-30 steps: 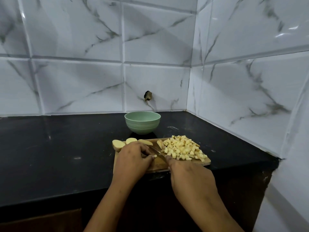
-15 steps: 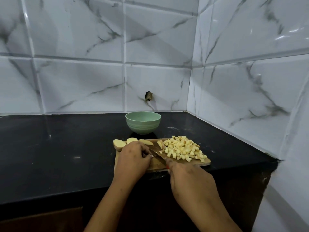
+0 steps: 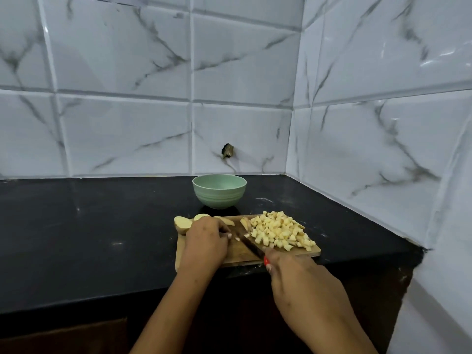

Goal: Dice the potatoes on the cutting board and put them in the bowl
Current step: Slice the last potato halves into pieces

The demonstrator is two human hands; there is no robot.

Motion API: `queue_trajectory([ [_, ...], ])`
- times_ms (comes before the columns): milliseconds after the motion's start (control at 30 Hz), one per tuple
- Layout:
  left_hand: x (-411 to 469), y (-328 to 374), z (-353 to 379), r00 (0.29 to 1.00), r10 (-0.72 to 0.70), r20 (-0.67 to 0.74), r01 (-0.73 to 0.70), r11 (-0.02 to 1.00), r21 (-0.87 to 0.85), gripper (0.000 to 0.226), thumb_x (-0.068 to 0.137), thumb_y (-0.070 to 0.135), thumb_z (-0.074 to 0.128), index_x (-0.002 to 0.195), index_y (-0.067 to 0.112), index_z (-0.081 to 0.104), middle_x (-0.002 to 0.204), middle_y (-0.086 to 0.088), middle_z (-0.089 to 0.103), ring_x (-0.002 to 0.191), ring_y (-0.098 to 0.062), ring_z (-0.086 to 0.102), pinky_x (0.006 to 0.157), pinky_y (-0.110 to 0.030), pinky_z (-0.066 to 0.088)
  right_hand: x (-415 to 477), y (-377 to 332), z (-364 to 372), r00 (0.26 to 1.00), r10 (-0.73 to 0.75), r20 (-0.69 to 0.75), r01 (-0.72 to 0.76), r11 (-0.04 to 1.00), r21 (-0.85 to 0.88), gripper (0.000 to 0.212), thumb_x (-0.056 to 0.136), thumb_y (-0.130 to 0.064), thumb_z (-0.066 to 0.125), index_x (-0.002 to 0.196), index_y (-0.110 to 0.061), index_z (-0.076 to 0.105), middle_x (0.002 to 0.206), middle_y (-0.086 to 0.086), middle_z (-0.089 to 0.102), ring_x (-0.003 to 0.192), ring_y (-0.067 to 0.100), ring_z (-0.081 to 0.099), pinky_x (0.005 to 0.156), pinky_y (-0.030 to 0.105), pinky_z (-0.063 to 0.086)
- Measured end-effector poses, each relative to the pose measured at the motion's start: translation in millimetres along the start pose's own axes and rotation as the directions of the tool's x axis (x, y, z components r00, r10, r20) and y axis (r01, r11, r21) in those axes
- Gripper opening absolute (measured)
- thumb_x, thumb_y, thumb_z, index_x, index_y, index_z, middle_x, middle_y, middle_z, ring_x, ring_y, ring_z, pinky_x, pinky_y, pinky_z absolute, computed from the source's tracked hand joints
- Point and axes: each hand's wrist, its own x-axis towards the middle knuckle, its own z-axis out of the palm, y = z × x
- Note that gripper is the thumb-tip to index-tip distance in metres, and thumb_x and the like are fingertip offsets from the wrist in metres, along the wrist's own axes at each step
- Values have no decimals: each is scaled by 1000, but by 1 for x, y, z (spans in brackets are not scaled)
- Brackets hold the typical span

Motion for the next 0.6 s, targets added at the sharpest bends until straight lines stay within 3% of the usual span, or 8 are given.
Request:
queue_trajectory([
  [100, -4, -7, 4, 998, -10, -65, 19, 988, 151, 26, 90, 36, 59, 111, 23, 68, 107, 5, 65, 99, -13, 55, 89, -25, 39, 1, -3, 1, 1000, -6, 11, 6, 1000, -1, 39, 103, -28, 32, 140, -39, 36, 109, -8, 59, 87, 9, 58, 71, 26, 49],
  [200, -8, -3, 4, 999, -17, -46, 31, 950, 311, 31, 93, 46, 50, 108, 25, 68, 103, 6, 64, 95, -14, 55, 90, -29, 39, 11, 3, 6, 999, 28, -20, -29, 998, -51, 39, 102, -25, 33, 138, -37, 41, 98, -9, 59, 83, 10, 57, 67, 27, 49],
  [300, -11, 0, -1, 999, 14, -35, -7, 982, 190, 24, 93, 37, 54, 109, 26, 68, 103, 7, 67, 91, -10, 56, 83, -25, 45, 14, 6, 9, 999, 30, -25, -30, 1000, -3, 35, 102, -28, 32, 133, -36, 46, 93, -10, 59, 80, 9, 57, 64, 27, 49],
  [433, -12, -3, -14, 995, 41, 95, -35, 997, -65, 29, 89, 21, 64, 116, 32, 65, 105, 14, 65, 88, 2, 53, 75, -9, 38, 7, 2, 10, 1000, -17, 8, 16, 994, 107, 29, 102, -34, 33, 124, -37, 52, 79, -12, 55, 67, 5, 55, 60, 24, 47],
  [533, -16, -10, -31, 988, 70, 134, -32, 963, -269, 35, 83, 12, 70, 105, 39, 65, 96, 27, 57, 91, 8, 52, 75, 1, 35, 6, 5, 7, 1000, -8, -20, 11, 991, 135, 33, 103, -35, 33, 131, -42, 48, 78, -14, 51, 66, 3, 53, 55, 17, 41],
  [600, -20, -14, -40, 987, 85, 135, -48, 964, -262, 36, 83, 13, 70, 103, 42, 63, 93, 32, 53, 85, 12, 50, 71, 3, 34, 6, 8, 4, 999, 0, -37, 6, 989, 146, 35, 103, -35, 32, 135, -42, 45, 82, -14, 52, 69, 2, 53, 55, 16, 41],
])
